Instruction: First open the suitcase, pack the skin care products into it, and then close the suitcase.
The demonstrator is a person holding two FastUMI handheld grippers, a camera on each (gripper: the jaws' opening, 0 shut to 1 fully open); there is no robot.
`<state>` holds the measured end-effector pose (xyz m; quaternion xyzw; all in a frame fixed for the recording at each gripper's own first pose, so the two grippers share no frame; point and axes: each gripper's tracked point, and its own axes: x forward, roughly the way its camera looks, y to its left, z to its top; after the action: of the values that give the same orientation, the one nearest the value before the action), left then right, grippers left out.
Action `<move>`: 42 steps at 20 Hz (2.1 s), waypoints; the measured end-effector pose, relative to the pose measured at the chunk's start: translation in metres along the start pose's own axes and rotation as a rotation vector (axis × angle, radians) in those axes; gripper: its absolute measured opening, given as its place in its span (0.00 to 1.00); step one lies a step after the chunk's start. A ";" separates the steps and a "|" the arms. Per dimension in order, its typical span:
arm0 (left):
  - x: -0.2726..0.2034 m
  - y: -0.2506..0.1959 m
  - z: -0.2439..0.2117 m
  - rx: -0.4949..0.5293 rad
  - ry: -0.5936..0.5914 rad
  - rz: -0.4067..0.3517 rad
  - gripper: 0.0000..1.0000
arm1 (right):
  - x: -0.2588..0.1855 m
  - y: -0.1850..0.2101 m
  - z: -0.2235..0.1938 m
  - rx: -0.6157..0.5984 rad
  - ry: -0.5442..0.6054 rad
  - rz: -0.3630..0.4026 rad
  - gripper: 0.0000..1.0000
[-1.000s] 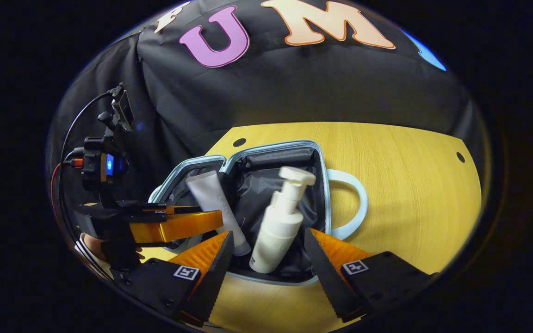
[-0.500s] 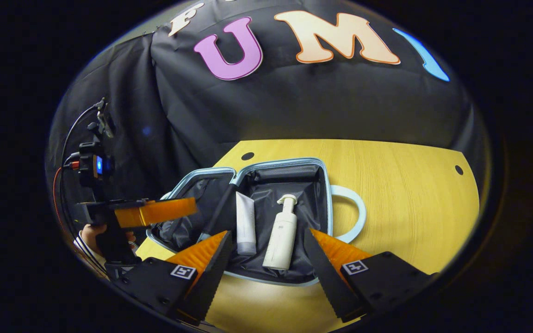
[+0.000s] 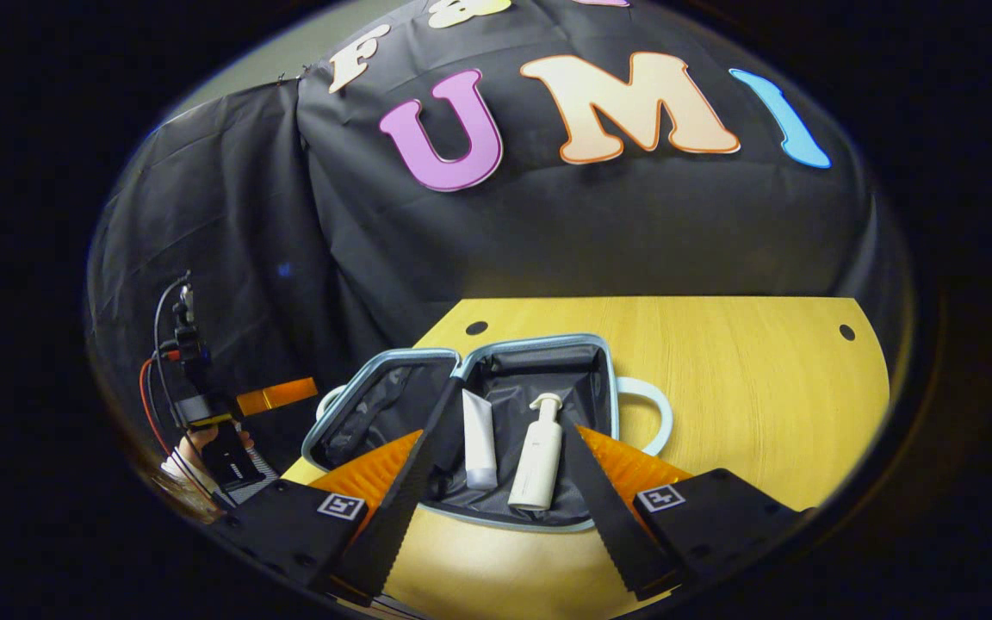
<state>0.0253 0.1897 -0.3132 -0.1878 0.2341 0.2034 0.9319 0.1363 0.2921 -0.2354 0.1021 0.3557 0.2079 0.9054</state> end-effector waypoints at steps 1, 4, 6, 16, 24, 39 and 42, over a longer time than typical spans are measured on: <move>0.001 0.014 0.004 -0.009 -0.009 0.025 0.90 | -0.002 0.000 0.005 0.010 -0.010 0.004 0.98; 0.010 0.056 -0.007 -0.023 0.021 0.095 0.90 | -0.006 -0.005 0.013 0.010 -0.026 0.009 0.98; 0.022 0.073 -0.017 -0.078 0.057 0.110 0.89 | -0.009 -0.010 0.015 0.002 -0.032 0.005 0.98; 0.076 0.126 -0.054 -0.305 0.071 0.133 0.88 | -0.018 -0.015 0.015 -0.056 -0.023 -0.015 0.98; 0.099 0.124 -0.065 -0.339 0.090 0.109 0.10 | -0.021 -0.026 0.015 -0.071 -0.020 -0.049 0.94; 0.004 0.030 0.018 -0.102 0.079 0.123 0.00 | -0.068 -0.047 0.025 -0.090 -0.098 -0.071 0.98; -0.024 -0.020 0.048 -0.016 0.047 0.134 0.00 | -0.092 -0.064 0.022 -0.076 -0.120 -0.068 0.98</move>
<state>0.0326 0.1868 -0.2568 -0.1839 0.2666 0.2629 0.9089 0.1103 0.1927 -0.1852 0.0678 0.2960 0.1838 0.9349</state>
